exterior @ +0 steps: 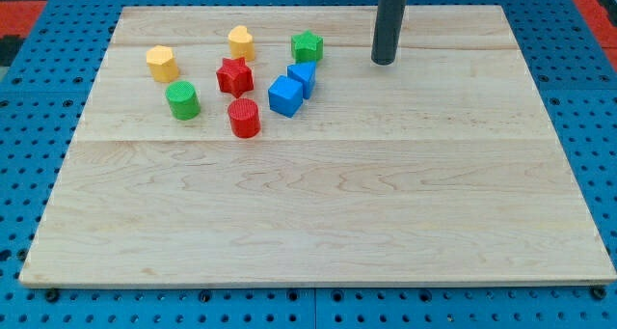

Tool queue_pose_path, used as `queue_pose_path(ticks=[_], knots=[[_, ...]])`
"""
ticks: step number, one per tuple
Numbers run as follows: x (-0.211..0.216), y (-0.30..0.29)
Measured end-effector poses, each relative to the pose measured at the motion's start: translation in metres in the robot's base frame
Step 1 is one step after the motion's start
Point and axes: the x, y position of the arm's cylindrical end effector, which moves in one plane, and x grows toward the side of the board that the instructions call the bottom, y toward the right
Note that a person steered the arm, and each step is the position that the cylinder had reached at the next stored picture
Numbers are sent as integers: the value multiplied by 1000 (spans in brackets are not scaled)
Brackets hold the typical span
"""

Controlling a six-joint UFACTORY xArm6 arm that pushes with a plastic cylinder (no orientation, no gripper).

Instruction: Point your arm to the green star

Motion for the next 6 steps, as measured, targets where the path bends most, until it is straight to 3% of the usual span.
queue_pose_path(ticks=[3, 4, 6], knots=[[-9, -8], [-59, -43], [-60, -154]])
